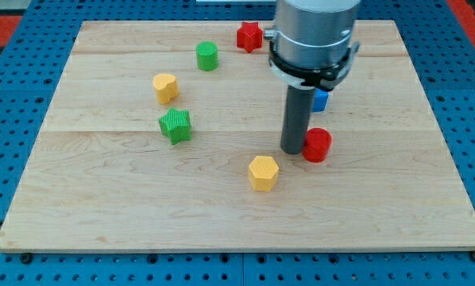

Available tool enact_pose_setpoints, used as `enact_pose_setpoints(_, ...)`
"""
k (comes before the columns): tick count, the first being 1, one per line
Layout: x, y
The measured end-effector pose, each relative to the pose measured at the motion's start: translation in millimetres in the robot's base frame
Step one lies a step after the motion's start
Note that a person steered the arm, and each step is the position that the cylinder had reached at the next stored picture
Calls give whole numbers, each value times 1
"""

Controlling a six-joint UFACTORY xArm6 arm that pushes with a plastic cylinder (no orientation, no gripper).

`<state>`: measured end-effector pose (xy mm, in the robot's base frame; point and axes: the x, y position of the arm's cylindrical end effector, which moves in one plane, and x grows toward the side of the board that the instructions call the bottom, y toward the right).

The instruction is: Move the red circle below the cube

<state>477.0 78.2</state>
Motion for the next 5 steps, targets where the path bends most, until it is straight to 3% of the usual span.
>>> enact_pose_setpoints(2,-6,-31)
enact_pose_setpoints(5,-80,-122)
